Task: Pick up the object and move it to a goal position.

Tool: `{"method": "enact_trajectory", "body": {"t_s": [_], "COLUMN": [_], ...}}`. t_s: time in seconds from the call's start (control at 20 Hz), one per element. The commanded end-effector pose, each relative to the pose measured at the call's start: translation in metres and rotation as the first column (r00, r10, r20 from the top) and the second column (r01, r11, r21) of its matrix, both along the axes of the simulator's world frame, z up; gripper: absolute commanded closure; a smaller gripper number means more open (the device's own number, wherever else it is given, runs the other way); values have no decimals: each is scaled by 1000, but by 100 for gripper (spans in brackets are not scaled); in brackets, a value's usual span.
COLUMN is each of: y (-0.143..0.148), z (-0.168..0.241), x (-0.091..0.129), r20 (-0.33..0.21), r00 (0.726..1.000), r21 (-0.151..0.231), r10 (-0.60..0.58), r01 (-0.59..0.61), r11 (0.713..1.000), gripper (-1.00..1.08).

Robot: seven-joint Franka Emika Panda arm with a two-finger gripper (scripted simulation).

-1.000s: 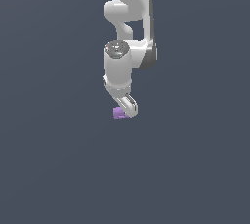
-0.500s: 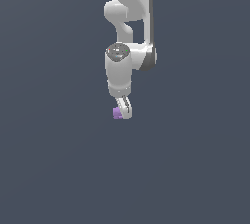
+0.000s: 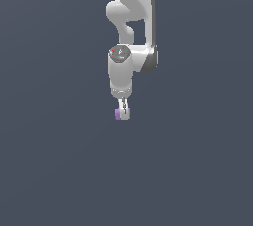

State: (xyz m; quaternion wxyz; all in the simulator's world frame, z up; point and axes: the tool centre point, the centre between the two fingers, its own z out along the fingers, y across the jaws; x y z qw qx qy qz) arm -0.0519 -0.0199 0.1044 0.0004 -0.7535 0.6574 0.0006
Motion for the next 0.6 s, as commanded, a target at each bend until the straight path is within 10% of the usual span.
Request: {"method": "enact_trajectory", "body": {"t_s": [0.0,0.55], "y": [0,0], "z": [-1,-8], "x": [-1,-2], "r20": [0,0], "r00": [1000,999], "r21": [-1,-1], "r10": [-29,-51], "r01": [29,51], "r11": [1000,999], "gripper": [-92,-92]}}
